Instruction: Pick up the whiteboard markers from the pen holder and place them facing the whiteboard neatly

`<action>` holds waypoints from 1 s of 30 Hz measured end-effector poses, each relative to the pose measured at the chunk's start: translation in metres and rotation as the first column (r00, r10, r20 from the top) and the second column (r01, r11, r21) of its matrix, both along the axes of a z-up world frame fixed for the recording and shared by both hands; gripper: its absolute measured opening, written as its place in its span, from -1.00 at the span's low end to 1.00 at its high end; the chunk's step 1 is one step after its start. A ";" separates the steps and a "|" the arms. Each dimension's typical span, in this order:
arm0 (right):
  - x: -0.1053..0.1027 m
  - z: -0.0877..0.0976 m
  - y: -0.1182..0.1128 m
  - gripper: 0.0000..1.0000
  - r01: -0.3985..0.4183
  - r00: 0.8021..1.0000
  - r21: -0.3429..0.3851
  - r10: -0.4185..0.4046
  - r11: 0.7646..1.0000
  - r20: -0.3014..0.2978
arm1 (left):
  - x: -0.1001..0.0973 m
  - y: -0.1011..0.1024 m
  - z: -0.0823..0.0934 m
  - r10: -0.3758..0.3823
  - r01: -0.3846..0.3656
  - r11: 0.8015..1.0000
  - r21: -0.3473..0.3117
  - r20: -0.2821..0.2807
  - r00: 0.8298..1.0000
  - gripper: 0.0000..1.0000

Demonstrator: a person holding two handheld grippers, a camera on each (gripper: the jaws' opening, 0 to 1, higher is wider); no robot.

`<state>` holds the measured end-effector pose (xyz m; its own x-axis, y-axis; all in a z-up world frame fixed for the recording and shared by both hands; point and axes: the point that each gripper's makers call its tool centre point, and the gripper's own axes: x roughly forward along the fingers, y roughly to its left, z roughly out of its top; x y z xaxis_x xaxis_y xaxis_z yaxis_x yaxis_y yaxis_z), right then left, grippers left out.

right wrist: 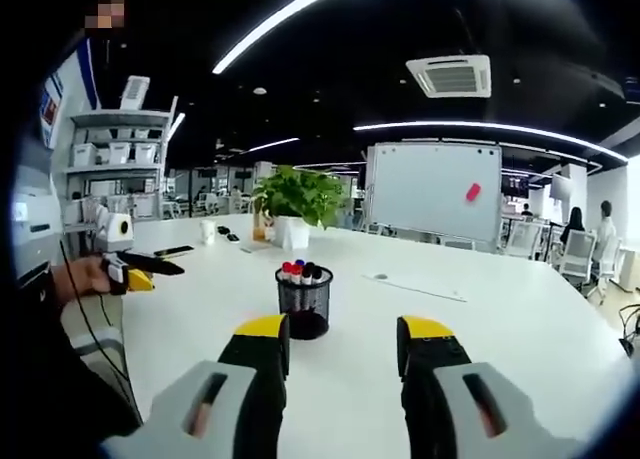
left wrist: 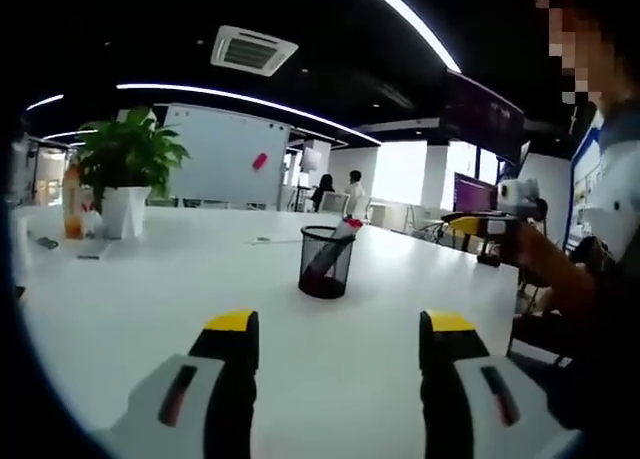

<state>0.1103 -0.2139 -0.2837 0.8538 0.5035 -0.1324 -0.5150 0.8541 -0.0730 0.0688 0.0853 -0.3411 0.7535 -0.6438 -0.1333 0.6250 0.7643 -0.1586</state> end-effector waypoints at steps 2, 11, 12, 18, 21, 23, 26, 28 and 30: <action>0.002 -0.002 0.000 -0.09 0.007 1.000 0.004 -0.007 1.000 0.004 | 0.004 0.001 -0.002 -0.002 0.002 1.000 -0.007 -0.004 1.000 0.31; 0.005 -0.011 -0.002 -0.09 0.036 0.999 0.001 -0.036 0.999 -0.020 | 0.013 -0.002 -0.009 -0.016 0.016 1.000 -0.023 -0.018 1.000 0.30; 0.005 -0.009 -0.002 -0.09 0.039 0.999 0.000 -0.039 0.999 -0.017 | 0.013 -0.002 -0.010 -0.017 0.017 0.999 -0.028 -0.020 1.000 0.30; 0.006 -0.004 -0.001 -0.08 0.038 0.999 -0.019 -0.039 0.999 -0.011 | 0.015 -0.003 -0.008 -0.027 0.026 0.999 -0.037 -0.018 0.999 0.30; 0.007 0.002 0.000 -0.08 0.035 0.999 -0.021 -0.035 0.999 -0.001 | 0.014 -0.007 -0.005 -0.042 0.042 0.998 -0.039 -0.010 0.999 0.29; 0.007 0.003 0.001 -0.08 0.033 0.999 -0.017 -0.033 0.999 0.000 | 0.013 -0.010 -0.005 -0.047 0.047 0.998 -0.033 -0.004 0.999 0.29; 0.010 0.006 0.004 -0.08 0.021 1.000 -0.014 -0.021 1.000 0.005 | 0.009 -0.010 -0.006 -0.051 0.051 0.998 -0.021 -0.009 0.999 0.29; 0.011 0.006 0.008 -0.08 0.007 1.000 -0.031 -0.007 0.999 0.006 | 0.006 -0.007 -0.008 -0.043 0.043 0.999 -0.009 -0.014 0.999 0.29; 0.014 0.005 0.011 -0.08 -0.003 1.000 -0.041 0.004 0.999 0.005 | 0.003 -0.002 -0.010 -0.031 0.031 1.000 -0.001 -0.016 0.999 0.29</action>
